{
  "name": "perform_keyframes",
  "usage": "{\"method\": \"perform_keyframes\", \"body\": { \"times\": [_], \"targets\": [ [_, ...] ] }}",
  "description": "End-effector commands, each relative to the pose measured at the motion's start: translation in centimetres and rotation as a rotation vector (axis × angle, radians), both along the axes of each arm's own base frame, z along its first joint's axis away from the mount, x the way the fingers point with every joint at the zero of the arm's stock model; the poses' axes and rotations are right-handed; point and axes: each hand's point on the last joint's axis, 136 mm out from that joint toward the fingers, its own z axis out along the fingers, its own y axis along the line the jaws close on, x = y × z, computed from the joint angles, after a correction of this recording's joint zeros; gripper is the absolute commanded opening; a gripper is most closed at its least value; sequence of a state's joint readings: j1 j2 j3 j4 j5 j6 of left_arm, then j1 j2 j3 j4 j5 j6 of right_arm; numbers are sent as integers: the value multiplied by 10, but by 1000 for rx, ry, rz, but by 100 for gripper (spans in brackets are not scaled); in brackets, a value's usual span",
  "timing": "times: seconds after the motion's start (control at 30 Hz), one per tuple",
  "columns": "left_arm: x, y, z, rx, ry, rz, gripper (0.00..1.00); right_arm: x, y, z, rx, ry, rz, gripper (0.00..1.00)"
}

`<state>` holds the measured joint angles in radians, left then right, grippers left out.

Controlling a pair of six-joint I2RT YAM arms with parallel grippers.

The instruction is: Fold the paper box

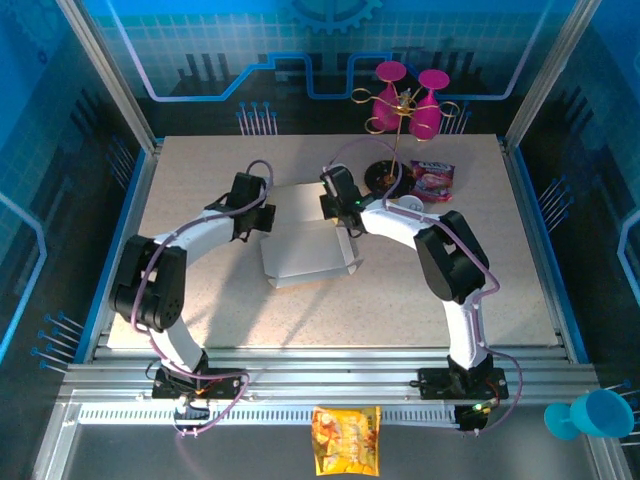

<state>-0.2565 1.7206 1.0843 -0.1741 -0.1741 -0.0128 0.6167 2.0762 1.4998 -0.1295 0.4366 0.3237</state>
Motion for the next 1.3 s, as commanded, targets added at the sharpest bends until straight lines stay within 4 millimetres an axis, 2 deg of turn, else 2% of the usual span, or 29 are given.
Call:
{"method": "perform_keyframes", "body": {
  "times": [0.0, 0.13, 0.33, 0.67, 0.93, 1.13, 1.27],
  "targets": [
    [5, 17, 0, 44, 30, 165, 0, -13, -19, -21, -128, 81, -131, 0],
    [5, 21, -8, 68, 118, 221, 0, -17, -22, -20, -189, 125, -176, 0],
    [2, 26, -12, 84, 162, 277, 0, -24, -29, -24, -242, 202, -242, 0],
    [-4, 14, -20, 38, 242, 271, 0, -26, -35, -30, -312, 237, -280, 0],
    [-8, 10, -24, 35, 275, 247, 0, -27, -34, -35, -332, 264, -247, 0],
    [-6, 8, -28, 45, 308, 228, 0, -22, -29, -48, -273, 300, -168, 0],
    [-3, 6, -30, 41, 318, 222, 0, -21, -35, -55, -282, 331, -153, 0]
  ]
}}
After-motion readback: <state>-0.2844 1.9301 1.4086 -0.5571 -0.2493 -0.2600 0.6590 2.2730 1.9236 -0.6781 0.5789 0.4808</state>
